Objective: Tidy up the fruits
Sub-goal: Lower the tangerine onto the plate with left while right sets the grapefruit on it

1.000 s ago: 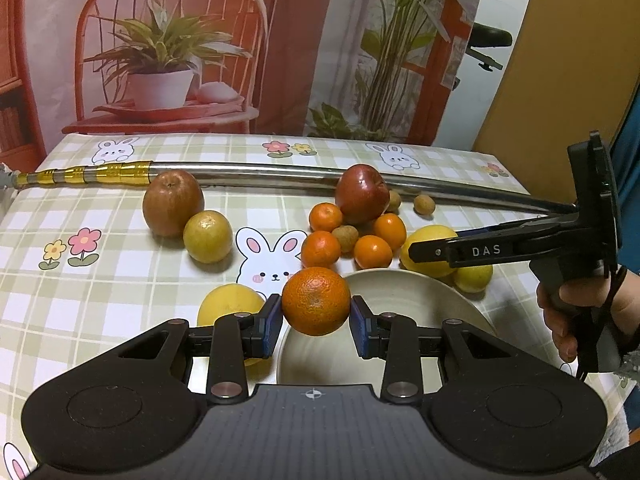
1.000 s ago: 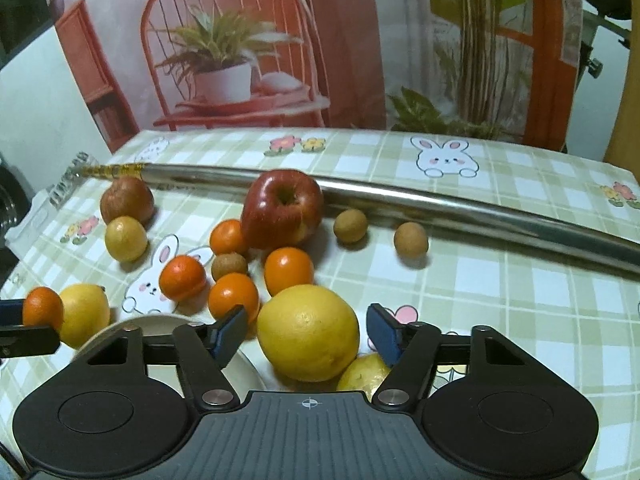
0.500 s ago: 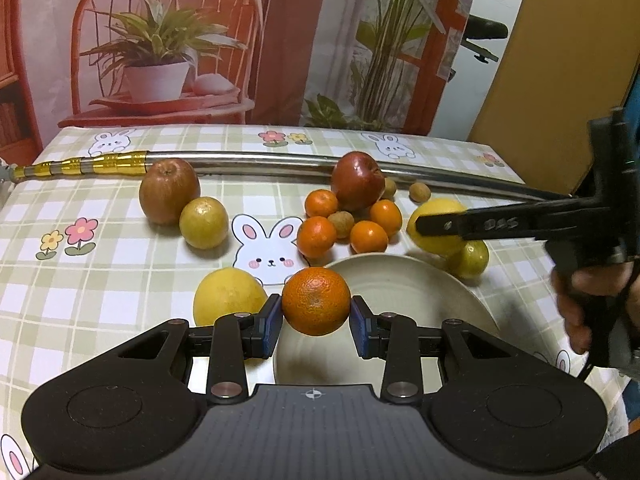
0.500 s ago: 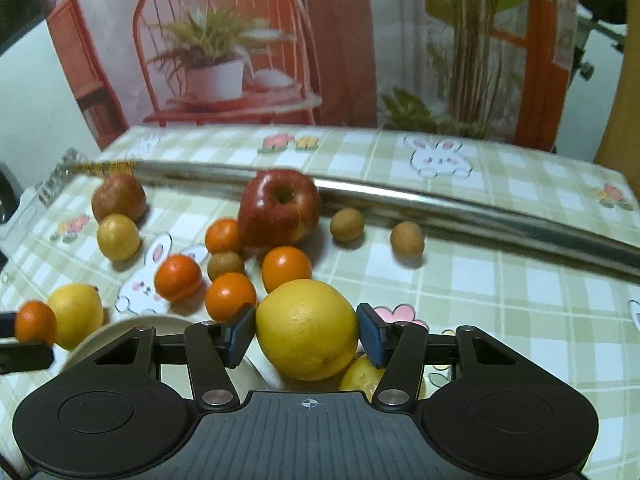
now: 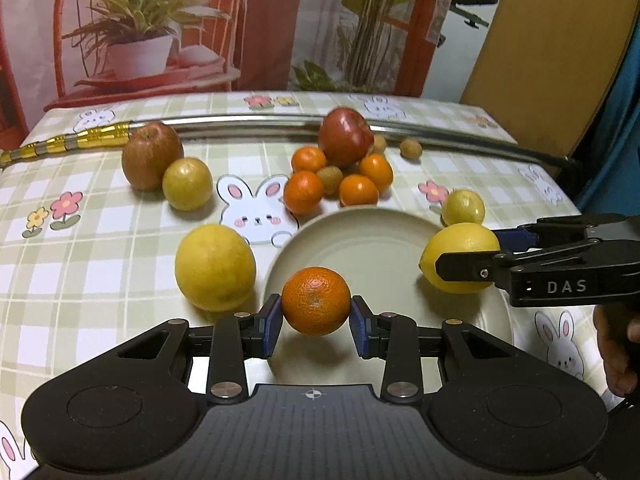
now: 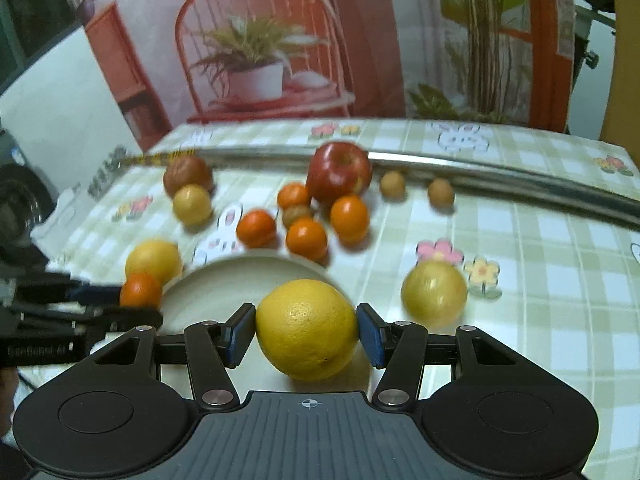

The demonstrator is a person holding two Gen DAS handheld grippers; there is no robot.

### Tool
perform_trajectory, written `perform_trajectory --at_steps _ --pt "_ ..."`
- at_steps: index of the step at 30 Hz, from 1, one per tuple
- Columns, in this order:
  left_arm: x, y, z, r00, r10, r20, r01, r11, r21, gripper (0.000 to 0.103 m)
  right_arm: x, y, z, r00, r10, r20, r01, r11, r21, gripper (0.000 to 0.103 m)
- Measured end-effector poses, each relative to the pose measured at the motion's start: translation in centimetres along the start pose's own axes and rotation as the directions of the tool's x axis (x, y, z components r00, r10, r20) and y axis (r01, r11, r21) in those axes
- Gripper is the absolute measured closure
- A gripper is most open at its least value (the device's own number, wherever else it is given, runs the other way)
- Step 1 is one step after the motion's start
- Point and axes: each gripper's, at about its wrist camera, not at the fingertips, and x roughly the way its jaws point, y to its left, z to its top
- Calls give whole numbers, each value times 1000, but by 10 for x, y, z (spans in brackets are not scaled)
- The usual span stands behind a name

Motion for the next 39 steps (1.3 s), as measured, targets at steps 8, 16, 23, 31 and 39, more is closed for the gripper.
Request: perform_trajectory --at_steps 8,16,23,31,39 --pt "9 -2 -6 999 7 -39 -7 1000 9 65 -4 7 -12 1000 -9 -8 9 1000 -1 52" --pt "15 -4 -7 998 21 -63 -19 999 26 65 2 9 -16 999 -20 -50 19 1000 -17 52" --pt "16 -5 -8 997 22 -67 -20 999 33 65 2 11 -16 997 -25 -66 23 999 -39 51" --pt "17 -7 -10 998 25 -64 -22 999 35 64 0 14 -16 995 -58 -80 53 997 -62 50" --pt "17 -8 -12 998 22 -59 -19 999 36 64 -3 20 -17 995 -70 -76 62 993 -101 49"
